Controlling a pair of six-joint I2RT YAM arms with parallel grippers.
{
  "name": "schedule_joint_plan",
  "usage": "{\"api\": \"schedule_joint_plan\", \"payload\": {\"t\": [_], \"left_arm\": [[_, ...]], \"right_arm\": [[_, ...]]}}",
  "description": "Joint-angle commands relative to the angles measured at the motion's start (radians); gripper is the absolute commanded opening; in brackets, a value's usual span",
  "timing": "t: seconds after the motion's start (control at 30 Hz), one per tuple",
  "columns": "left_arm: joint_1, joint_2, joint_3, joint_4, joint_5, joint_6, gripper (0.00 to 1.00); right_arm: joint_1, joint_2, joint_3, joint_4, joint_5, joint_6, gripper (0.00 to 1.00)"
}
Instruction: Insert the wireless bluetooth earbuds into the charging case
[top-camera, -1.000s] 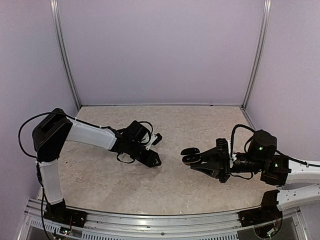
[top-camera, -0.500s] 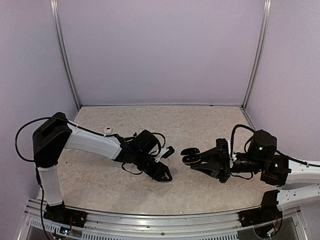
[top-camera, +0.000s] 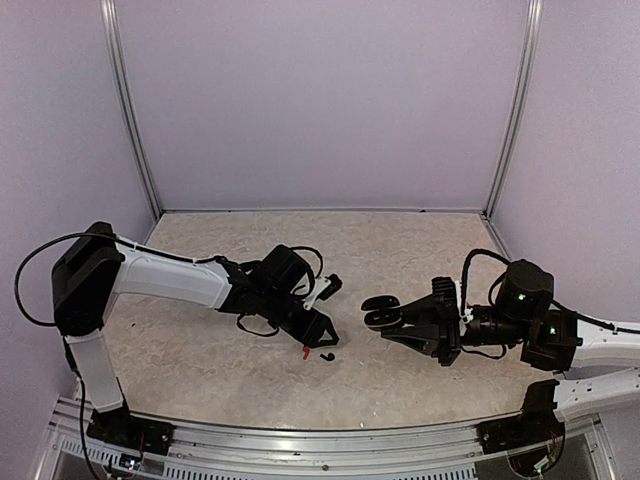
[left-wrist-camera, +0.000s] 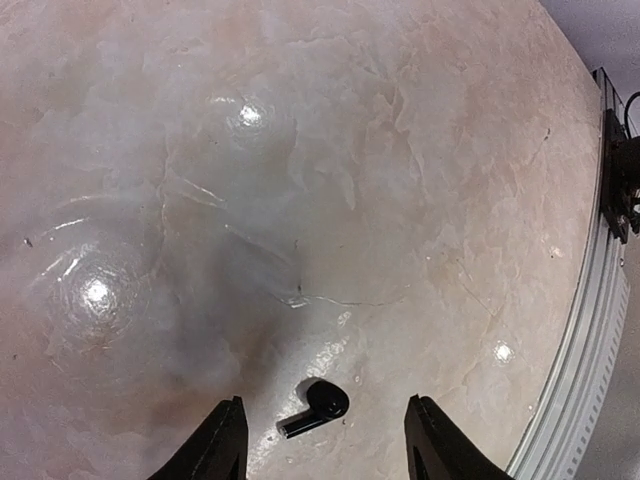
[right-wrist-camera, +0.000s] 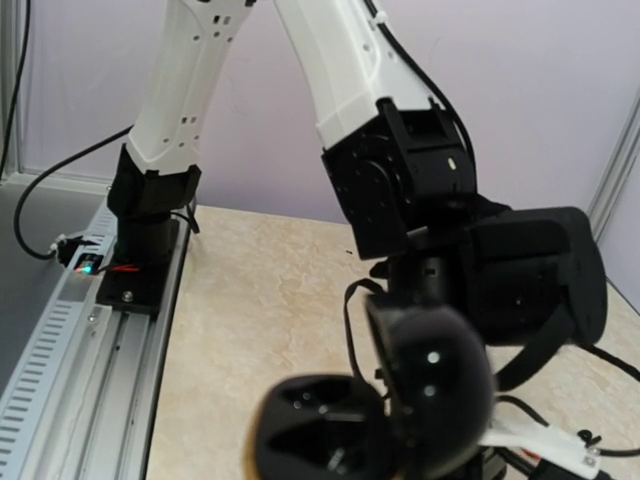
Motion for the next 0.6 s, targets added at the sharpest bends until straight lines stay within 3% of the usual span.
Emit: {"api": "schedule_joint_plan", "payload": {"t": [0.0, 0.57], "left_arm": [[-0.014, 0.043, 0.027, -0.026, 0.0, 0.041, 0.55], [-0.122, 0.066, 0.037, -0.114, -0.02, 0.004, 0.55]], "right_arm": [[0.008, -0.007, -0.003, 0.001, -0.009, -0.005, 0.0], [0.008, -0.007, -0.003, -0.002, -0.01, -0.008, 0.0]]}}
